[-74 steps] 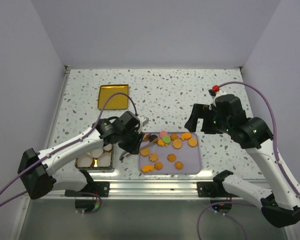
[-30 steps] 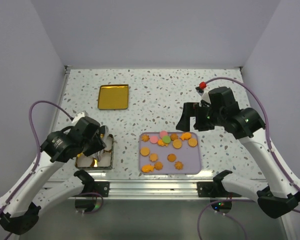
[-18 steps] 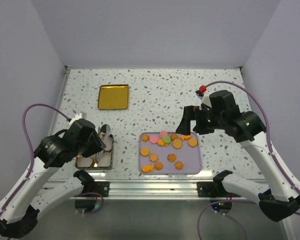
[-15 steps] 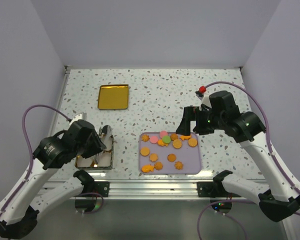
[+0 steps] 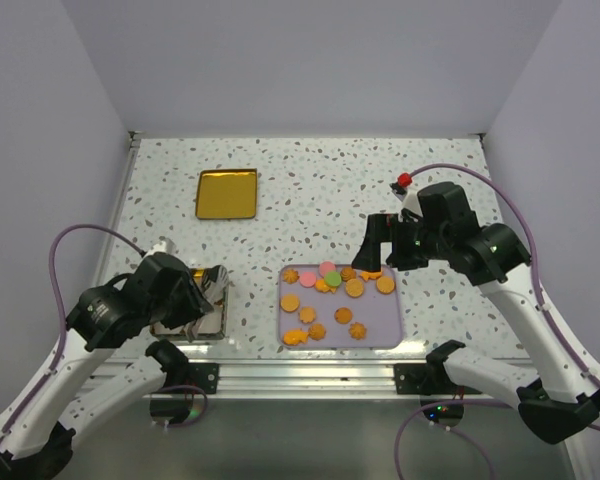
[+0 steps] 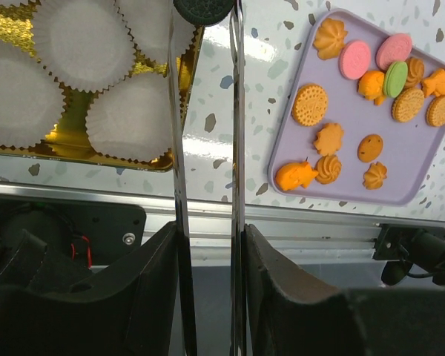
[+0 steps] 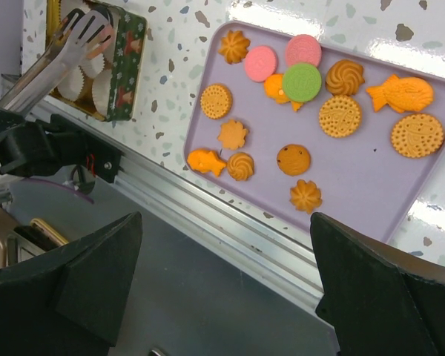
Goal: Pack the cookies
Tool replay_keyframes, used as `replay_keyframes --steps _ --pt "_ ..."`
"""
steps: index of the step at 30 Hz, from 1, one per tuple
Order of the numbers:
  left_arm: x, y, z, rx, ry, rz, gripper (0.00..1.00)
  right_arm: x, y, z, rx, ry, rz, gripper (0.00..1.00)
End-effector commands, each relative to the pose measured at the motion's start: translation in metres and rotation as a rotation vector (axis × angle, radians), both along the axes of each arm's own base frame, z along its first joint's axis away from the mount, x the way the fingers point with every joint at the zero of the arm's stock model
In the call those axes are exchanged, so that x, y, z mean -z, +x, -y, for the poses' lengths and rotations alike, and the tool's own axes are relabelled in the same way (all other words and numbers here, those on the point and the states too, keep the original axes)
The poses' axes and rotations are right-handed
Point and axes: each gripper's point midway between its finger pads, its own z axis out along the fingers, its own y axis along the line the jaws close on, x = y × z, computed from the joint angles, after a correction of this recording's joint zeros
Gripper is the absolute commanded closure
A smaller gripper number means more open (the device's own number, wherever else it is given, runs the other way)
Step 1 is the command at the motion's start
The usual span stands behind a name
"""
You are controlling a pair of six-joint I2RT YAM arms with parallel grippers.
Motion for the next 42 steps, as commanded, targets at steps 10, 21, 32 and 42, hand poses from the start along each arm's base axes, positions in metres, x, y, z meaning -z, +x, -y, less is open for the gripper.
replay_keyframes --steps 10,21,32,42 --pt "0.006 0.003 -0.007 -0.105 -0.033 0.029 0.54 -0.006 -0.006 0.004 -0.01 -0.001 0.028 0.01" --pt "0.006 0.011 -0.015 -0.158 0.005 0.05 0.43 -0.004 -0.008 0.005 -0.014 -0.009 0.022 0.01" --pt "0.001 0.031 -0.003 -0.121 0.017 0.085 0.51 -0.004 -0.007 0.004 -0.016 -0.006 0.024 0.01" --pt "0.019 0.046 0.017 -0.056 0.029 0.05 0.57 -0.004 -0.007 0.007 -0.01 -0.019 0.032 0.01"
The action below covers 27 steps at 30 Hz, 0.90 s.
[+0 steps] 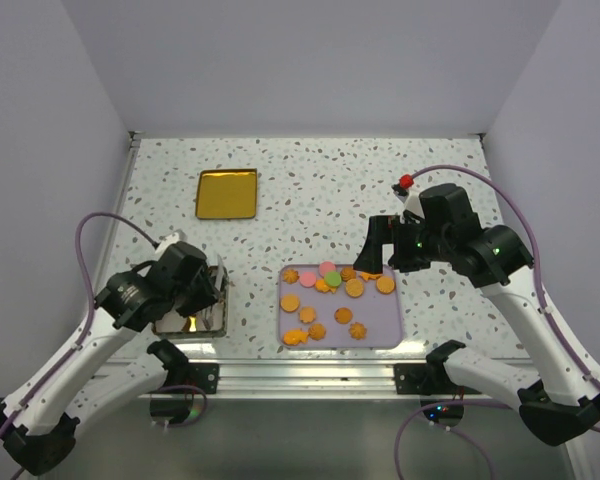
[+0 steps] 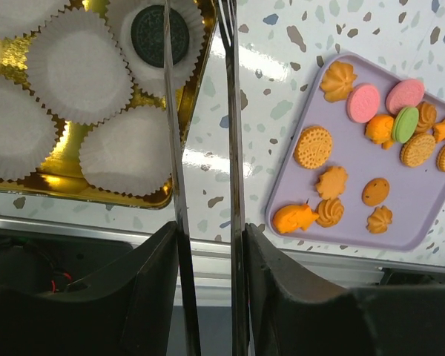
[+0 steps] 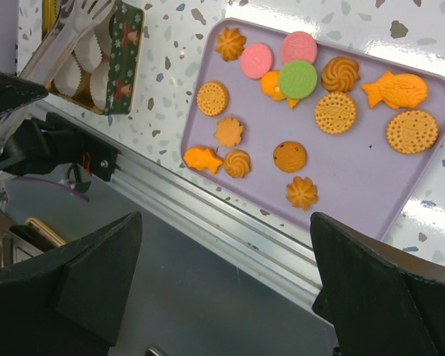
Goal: Pack the cookies
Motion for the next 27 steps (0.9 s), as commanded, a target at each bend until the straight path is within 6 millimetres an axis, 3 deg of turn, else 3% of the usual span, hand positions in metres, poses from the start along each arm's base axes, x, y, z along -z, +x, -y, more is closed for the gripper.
replay_keyframes --steps 1,6,12,18,27 --pt "0.002 0.015 0.012 0.032 -0.019 0.038 0.57 -0.003 -0.003 0.004 -0.01 -0.013 0.028 0.01" --pt "0.014 0.015 0.022 0.053 -0.046 0.015 0.58 0.001 -0.003 0.005 -0.008 -0.021 0.026 0.01" --pt "0.013 0.024 0.037 0.087 -0.106 0.048 0.6 0.003 -0.002 0.005 -0.008 -0.024 0.028 0.01" --pt "0.007 0.045 0.054 0.139 -0.097 0.07 0.6 0.003 0.0 0.005 -0.005 -0.027 0.032 0.01" --pt "0.008 0.084 0.046 0.165 -0.063 0.075 0.61 0.002 0.003 0.007 -0.005 -0.049 0.054 0.01"
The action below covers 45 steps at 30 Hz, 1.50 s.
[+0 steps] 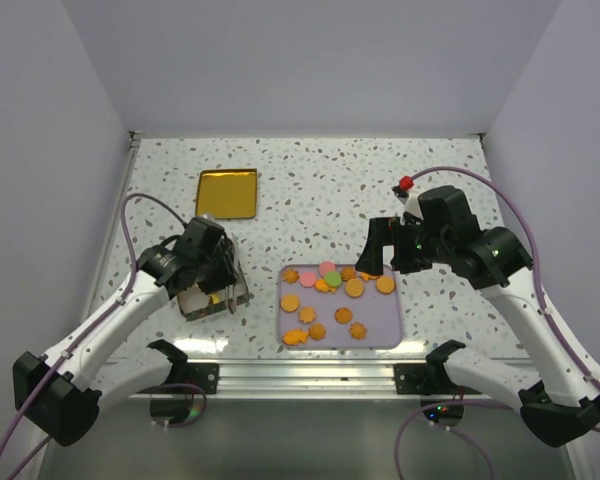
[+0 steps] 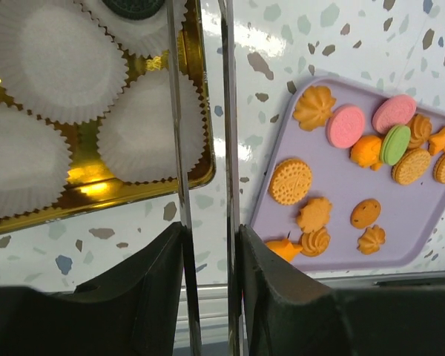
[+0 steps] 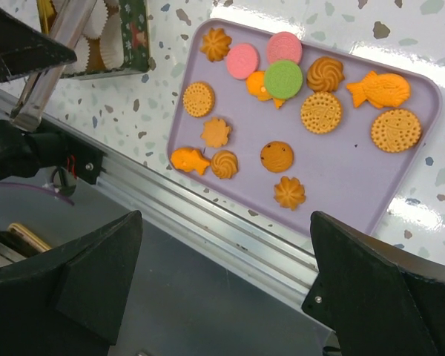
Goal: Pack the cookies
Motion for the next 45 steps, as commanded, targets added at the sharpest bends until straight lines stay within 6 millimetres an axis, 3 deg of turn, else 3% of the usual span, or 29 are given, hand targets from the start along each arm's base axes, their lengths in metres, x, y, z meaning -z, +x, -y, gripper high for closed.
replay_keyframes --steps 1,3,8,13,18,22,28,38,41,45 --pt "-0.029 0.038 0.004 0.048 -0.043 0.127 0.62 -0.003 0.001 0.002 -0.016 -0.021 0.038 0.01" --pt "-0.032 0.052 0.002 0.071 -0.024 0.145 0.62 -0.003 0.002 0.002 -0.015 -0.025 0.042 0.01" --pt "-0.036 0.081 0.026 0.185 -0.094 0.135 0.67 -0.004 0.007 0.0 -0.021 -0.038 0.054 0.01" --pt "-0.028 0.084 0.045 0.214 -0.175 0.099 0.72 -0.007 0.011 0.001 -0.017 -0.054 0.072 0.01" --pt "-0.034 0.093 0.06 0.238 -0.212 0.125 0.73 -0.006 0.012 0.004 -0.012 -0.068 0.082 0.01" --pt "-0.054 0.103 0.07 0.272 -0.214 0.171 0.72 -0.005 0.012 0.005 -0.01 -0.073 0.082 0.01" --pt "-0.077 0.112 0.057 0.247 -0.135 0.202 0.62 -0.008 0.015 0.004 -0.011 -0.077 0.09 0.01" --pt "-0.101 0.095 0.049 0.27 -0.122 0.218 0.58 -0.02 0.019 -0.005 -0.027 -0.053 0.099 0.01" --pt "-0.111 0.081 0.061 0.338 -0.213 0.235 0.59 -0.027 0.022 -0.022 -0.053 0.013 0.077 0.01" --pt "-0.136 0.06 0.082 0.407 -0.377 0.283 0.6 -0.042 0.024 -0.062 -0.095 0.2 -0.013 0.01"
